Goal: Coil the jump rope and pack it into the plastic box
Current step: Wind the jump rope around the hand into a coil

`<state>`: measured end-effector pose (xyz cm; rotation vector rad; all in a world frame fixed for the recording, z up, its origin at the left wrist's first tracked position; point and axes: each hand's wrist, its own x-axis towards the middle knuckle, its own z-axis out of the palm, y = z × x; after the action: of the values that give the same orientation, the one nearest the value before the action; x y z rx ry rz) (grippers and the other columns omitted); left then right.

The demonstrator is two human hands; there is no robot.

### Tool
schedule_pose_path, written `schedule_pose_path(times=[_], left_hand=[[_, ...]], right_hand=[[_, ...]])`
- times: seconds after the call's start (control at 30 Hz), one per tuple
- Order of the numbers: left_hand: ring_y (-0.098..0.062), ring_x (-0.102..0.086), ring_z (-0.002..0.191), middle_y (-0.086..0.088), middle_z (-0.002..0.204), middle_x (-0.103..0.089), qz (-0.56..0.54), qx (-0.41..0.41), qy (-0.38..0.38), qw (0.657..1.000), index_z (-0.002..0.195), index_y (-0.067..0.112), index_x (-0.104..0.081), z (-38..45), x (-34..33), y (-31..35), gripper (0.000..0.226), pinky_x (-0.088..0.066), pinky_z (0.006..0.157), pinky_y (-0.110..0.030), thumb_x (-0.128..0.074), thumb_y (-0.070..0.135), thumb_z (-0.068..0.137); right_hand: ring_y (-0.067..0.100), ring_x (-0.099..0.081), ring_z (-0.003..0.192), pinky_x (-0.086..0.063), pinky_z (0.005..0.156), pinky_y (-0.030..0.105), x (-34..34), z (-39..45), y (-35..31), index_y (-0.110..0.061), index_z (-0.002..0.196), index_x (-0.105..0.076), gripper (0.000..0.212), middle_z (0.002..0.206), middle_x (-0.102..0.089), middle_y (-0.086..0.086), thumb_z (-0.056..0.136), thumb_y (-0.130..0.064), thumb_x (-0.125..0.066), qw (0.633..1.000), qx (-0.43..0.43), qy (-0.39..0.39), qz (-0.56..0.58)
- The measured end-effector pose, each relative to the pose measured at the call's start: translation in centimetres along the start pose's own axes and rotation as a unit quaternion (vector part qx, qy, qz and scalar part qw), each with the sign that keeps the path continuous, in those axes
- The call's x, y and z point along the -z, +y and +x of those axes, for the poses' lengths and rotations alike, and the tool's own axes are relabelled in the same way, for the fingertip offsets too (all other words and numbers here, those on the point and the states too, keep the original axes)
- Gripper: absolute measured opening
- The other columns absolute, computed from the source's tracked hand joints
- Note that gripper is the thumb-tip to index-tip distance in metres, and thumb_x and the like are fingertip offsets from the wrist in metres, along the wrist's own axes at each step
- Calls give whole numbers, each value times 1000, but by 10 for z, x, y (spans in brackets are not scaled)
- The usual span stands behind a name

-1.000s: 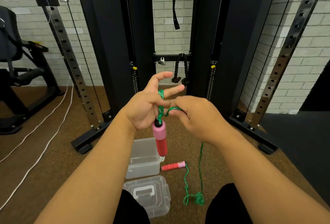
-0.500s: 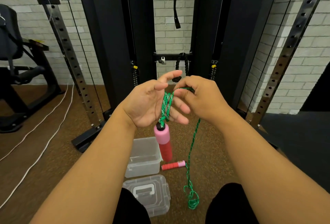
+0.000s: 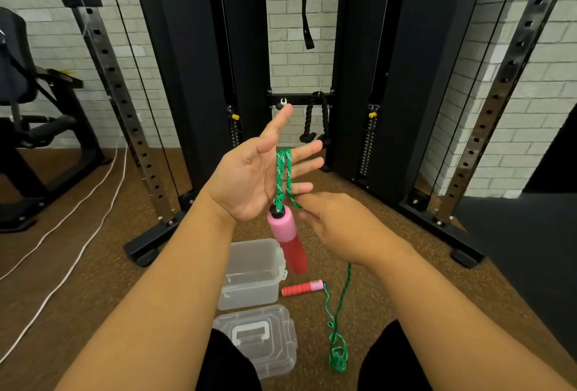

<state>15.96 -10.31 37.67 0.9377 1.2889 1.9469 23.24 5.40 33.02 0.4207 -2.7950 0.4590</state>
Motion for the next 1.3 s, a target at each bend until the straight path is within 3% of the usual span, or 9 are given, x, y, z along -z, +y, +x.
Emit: schedule_pose_path(times=[0.2, 0.33, 0.4, 0.47, 0.57, 0.83, 1.0, 1.1, 1.3], left_hand=[[-31, -49, 133, -15, 147, -46, 4, 33, 13, 999, 149, 50, -17, 0, -2, -7, 57, -42, 106, -46, -27, 36, 95], [-33, -49, 132, -18, 147, -45, 9, 55, 4, 998, 149, 47, -20, -2, -6, -11, 58, -42, 106, -45, -31, 37, 93], [-32, -47, 132, -8, 149, -44, 26, 53, 1, 998, 151, 43, -21, -3, -7, -14, 58, -38, 109, -49, -33, 36, 94], [-31, -60, 112, 1, 138, -56, 17, 61, -9, 998, 152, 41, -21, -4, -10, -15, 59, -48, 97, -48, -33, 36, 94], [-37, -68, 90, -8, 144, -50, 10, 78, -38, 996, 151, 43, -18, -5, -14, -13, 60, -58, 75, -37, -32, 39, 94], [-34, -71, 71, -33, 116, -63, 26, 54, -36, 998, 149, 53, -12, -12, -21, -1, 61, -58, 61, -32, -33, 41, 92], [-35, -72, 81, -31, 130, -57, -2, 18, -36, 999, 147, 56, -12, -12, -18, 5, 57, -59, 69, -34, -30, 41, 95], [-43, -67, 100, -27, 139, -51, 20, 4, -9, 1000, 146, 58, -10, -10, -19, 4, 54, -59, 78, -36, -26, 43, 96], [-37, -58, 122, -22, 148, -41, 88, -29, 41, 995, 146, 59, -2, -10, -15, 5, 57, -41, 106, -49, -24, 44, 95]], right_hand=[[11, -50, 70, -48, 64, 35, 27, -6, -11, -23, 85, -60, 18, 77, -54, -13, 94, -37, -51, 996, 82, 2, -32], [10, -54, 71, -49, 63, 34, 44, -5, -16, -23, 86, -62, 16, 80, -58, -11, 91, -37, -55, 995, 88, 41, -22], [9, -52, 71, -48, 62, 33, 50, -1, -15, -23, 84, -60, 16, 78, -54, -11, 90, -37, -56, 994, 79, 76, -28], [11, -53, 73, -48, 64, 35, 55, 4, -11, -22, 85, -61, 16, 79, -54, -11, 89, -36, -57, 991, 66, 109, -26], [11, -52, 77, -47, 70, 34, 57, 12, -3, -20, 88, -63, 10, 81, -54, -10, 89, -29, -59, 989, 45, 142, 12], [6, -59, 88, -47, 76, 21, 35, 12, 17, -21, 96, -69, 13, 92, -66, -8, 92, -16, -57, 963, -52, 198, 177], [16, -63, 93, -53, 82, 39, 4, 2, 22, -22, 110, -69, 21, 100, -71, 0, 92, -16, -58, 966, -76, 168, 183], [21, -62, 95, -50, 80, 36, -10, -3, 12, -20, 117, -65, 25, 105, -69, 4, 95, -21, -54, 981, -52, 119, 143], [22, -56, 80, -50, 69, 45, -12, -11, 1, -22, 104, -55, 13, 88, -61, 1, 96, -28, -47, 996, 17, 59, 69]])
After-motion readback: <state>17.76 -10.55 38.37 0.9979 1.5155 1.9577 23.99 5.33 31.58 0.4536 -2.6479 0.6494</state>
